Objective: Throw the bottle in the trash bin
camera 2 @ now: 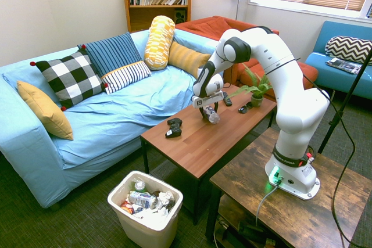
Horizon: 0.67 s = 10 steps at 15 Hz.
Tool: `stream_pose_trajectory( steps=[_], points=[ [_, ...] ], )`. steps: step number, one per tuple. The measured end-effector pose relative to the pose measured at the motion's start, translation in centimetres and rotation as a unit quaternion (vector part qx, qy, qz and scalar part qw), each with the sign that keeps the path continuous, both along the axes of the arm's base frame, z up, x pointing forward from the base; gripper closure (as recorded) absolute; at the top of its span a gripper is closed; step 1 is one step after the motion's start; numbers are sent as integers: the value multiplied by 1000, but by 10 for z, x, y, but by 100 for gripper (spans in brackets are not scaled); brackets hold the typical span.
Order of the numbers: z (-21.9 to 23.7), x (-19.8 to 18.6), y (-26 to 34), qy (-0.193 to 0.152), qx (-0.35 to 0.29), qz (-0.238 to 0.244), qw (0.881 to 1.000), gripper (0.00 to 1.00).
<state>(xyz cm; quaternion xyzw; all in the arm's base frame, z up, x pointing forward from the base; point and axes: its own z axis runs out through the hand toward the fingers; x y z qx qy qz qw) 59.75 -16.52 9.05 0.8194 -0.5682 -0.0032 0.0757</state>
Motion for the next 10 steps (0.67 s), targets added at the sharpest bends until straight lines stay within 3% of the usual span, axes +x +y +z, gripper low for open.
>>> stream_pose_trajectory(
  steps=[5,8,10],
  points=[
    [13,0,-10,-13,4,-2,1000,100],
    [70,2,6,-45,13,18,999,100],
    [117,-2,48,-68,25,47,996,100]
  ],
)
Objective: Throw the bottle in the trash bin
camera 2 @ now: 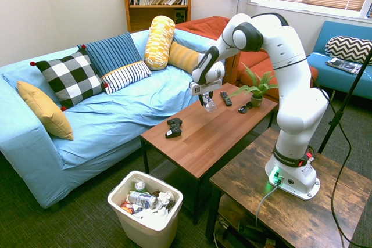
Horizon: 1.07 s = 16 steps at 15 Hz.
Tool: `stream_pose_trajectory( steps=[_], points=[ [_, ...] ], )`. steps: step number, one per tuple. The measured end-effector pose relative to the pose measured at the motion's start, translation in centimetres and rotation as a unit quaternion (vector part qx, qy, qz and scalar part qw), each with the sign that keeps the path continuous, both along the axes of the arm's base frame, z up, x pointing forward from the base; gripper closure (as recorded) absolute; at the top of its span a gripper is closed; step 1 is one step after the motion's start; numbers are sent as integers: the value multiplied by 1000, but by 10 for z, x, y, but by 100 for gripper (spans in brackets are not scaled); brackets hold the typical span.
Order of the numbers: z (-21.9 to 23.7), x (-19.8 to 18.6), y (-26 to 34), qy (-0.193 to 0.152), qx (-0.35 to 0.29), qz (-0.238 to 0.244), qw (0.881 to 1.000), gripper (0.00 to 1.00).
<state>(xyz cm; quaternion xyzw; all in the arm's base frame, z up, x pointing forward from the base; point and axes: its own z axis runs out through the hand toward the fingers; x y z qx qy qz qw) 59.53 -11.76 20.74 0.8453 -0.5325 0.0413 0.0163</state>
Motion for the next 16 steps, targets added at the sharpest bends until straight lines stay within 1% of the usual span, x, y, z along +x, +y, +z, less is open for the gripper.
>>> stream_pose_trajectory(
  steps=[2,5,7,9,10,12,14,16],
  points=[
    [39,-11,65,-16,5,39,999,100],
    [84,-53,191,-34,-4,90,995,100],
    [107,-86,273,-42,-6,119,992,100],
    [114,-112,338,-48,-18,142,989,100],
    [109,-126,367,-49,-27,153,987,100],
    [82,-155,425,-46,-45,176,982,100],
    [35,-178,473,-36,-66,198,977,100],
    [-14,-186,504,-20,-81,208,975,100]
  ],
)
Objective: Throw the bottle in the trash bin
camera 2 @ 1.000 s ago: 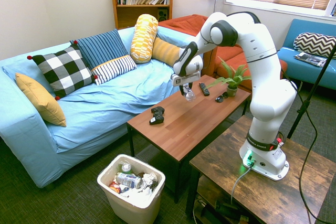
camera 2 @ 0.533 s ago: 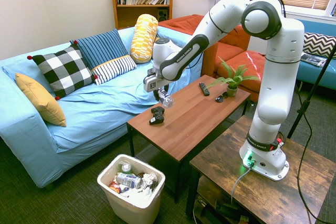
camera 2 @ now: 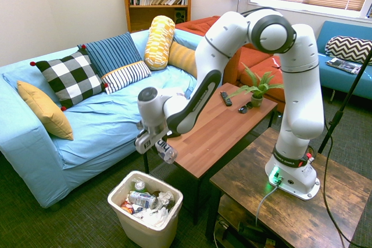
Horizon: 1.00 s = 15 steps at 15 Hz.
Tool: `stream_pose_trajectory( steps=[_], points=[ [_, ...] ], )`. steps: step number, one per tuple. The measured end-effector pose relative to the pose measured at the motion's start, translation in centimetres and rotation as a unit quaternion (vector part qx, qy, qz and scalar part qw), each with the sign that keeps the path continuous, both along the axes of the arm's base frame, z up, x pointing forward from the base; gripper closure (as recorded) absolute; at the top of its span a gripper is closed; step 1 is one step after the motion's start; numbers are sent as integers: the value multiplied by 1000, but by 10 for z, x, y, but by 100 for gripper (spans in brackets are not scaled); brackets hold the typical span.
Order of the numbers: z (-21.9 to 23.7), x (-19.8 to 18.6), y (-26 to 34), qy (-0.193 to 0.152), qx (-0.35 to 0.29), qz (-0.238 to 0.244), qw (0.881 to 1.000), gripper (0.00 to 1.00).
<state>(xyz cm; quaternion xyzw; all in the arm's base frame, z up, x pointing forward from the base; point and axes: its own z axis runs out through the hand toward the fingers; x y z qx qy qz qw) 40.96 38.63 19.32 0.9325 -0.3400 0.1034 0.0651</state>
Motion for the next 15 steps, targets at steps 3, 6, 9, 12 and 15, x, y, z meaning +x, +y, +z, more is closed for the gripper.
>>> stream_pose_trajectory(
  steps=[3,6,9,12,15],
  points=[
    [-50,12,28,14,-13,2,1000,0],
    [-54,18,49,25,-3,-8,1000,0],
    [-51,19,53,31,3,-15,999,0],
    [-51,22,50,35,4,-20,999,0],
    [-49,27,46,38,6,-24,999,0]
  ],
)
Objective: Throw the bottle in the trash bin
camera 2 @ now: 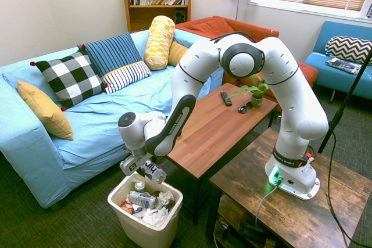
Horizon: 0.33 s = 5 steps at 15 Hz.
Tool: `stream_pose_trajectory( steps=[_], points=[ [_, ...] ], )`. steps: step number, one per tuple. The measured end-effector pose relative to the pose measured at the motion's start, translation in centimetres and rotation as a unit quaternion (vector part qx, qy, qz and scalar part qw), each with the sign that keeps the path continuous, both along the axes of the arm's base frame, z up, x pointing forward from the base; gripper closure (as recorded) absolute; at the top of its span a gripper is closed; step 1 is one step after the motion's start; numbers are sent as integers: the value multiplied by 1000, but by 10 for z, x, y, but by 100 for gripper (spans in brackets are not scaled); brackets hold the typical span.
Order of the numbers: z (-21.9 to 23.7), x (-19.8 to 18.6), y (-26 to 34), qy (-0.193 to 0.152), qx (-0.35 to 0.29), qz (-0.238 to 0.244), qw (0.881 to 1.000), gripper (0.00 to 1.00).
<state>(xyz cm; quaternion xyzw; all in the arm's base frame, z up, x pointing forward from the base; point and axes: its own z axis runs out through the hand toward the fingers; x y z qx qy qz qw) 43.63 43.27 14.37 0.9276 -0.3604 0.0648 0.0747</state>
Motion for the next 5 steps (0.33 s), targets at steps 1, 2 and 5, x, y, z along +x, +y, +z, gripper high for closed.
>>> stream_pose_trajectory(
  steps=[1,2,5],
  points=[
    [2,2,-1,0,1,-1,1000,0],
    [4,3,-2,0,2,-1,1000,0],
    [9,5,-6,1,4,0,1000,0]
  ],
)
